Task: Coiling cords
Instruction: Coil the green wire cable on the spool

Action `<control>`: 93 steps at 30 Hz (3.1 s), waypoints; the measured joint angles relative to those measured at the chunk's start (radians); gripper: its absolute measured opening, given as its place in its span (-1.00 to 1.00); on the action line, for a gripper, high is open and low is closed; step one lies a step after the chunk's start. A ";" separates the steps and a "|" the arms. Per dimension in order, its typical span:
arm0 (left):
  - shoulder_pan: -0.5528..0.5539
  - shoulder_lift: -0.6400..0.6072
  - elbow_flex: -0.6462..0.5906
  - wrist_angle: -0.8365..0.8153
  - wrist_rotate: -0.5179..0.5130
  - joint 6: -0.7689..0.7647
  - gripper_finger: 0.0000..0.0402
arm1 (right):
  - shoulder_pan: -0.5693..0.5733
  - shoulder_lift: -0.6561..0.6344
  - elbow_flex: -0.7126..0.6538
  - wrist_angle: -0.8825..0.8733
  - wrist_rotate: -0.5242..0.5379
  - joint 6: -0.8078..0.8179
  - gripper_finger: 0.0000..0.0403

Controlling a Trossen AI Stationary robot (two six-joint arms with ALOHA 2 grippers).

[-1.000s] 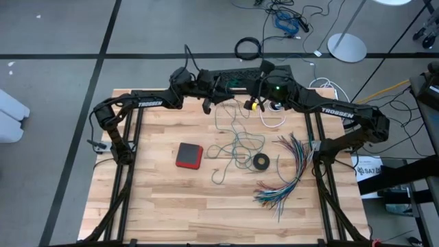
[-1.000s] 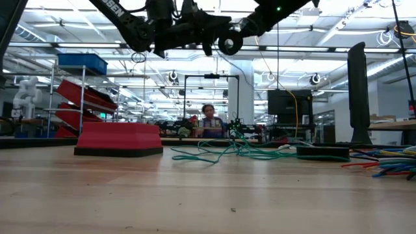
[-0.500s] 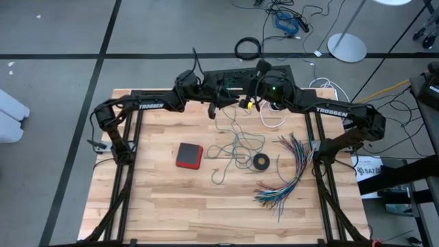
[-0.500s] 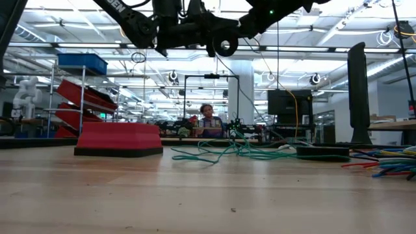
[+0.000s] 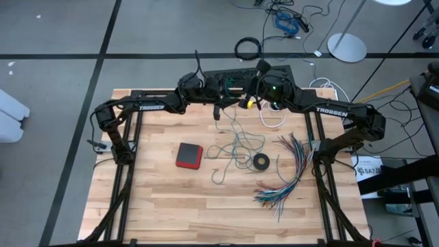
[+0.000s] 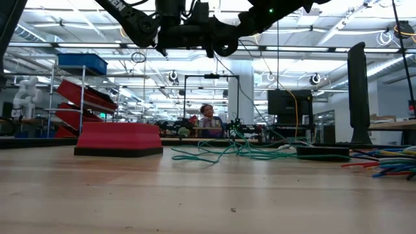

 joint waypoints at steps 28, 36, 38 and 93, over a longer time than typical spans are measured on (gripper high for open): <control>-0.048 -0.024 -0.001 -0.191 -0.263 0.202 -0.50 | -0.042 0.000 -0.144 0.196 0.067 0.083 -1.00; -0.061 0.099 -0.018 -0.168 -0.280 0.170 -0.50 | -0.055 0.000 -0.236 0.206 0.065 0.160 -1.00; -0.065 0.145 -0.018 -0.142 -0.280 0.154 -0.50 | -0.055 0.000 -0.256 0.203 0.064 0.176 -1.00; -0.118 0.433 -0.017 0.033 -0.223 -0.269 -0.50 | -0.161 0.182 -0.538 0.231 -0.062 0.382 -1.00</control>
